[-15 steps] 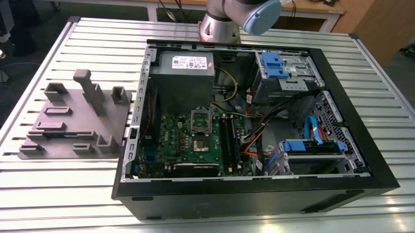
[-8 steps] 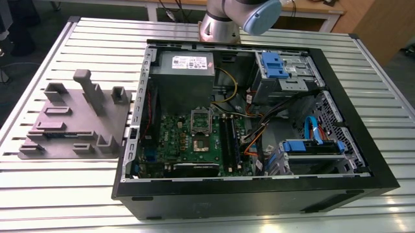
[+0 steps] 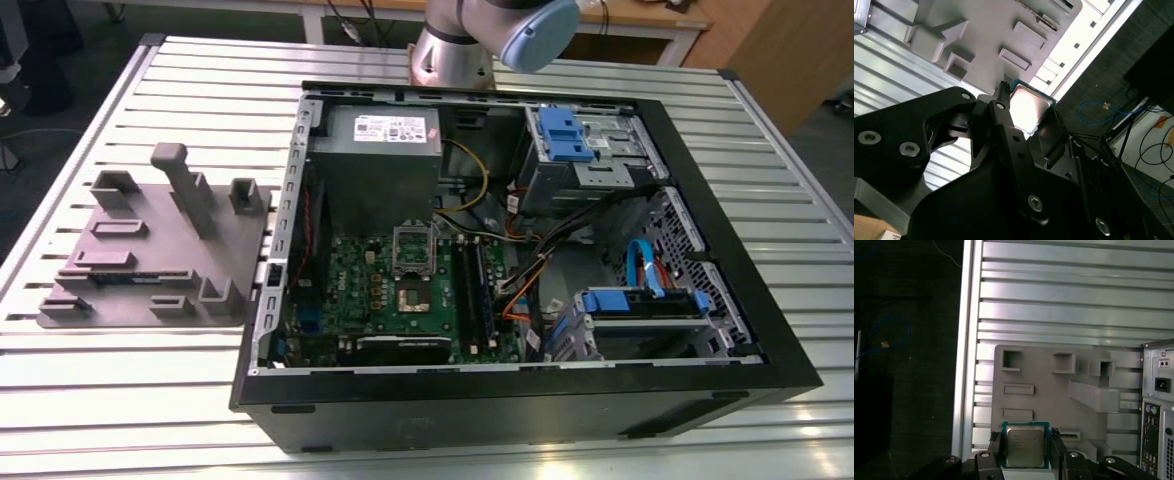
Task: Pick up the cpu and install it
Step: 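Pick up the cpu and move it towards the insertion slot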
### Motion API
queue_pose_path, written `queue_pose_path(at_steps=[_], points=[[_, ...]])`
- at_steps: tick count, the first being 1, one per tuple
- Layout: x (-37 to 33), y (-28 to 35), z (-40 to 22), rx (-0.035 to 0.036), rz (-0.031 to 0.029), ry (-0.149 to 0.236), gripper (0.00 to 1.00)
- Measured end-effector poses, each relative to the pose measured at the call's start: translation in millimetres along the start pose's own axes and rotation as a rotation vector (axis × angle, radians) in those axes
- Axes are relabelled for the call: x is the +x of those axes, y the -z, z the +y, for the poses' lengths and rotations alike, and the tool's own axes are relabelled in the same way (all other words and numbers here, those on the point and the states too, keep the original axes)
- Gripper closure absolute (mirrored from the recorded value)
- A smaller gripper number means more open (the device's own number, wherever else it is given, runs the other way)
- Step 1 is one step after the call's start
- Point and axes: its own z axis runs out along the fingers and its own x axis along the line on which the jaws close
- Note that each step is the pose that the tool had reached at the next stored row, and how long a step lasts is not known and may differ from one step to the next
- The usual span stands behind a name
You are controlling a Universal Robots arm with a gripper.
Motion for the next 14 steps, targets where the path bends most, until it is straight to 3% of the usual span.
queue_pose_path(at_steps=[14], points=[[-22.0, -0.4, -0.7, -0.0001, 0.0, 0.0, 0.53]])
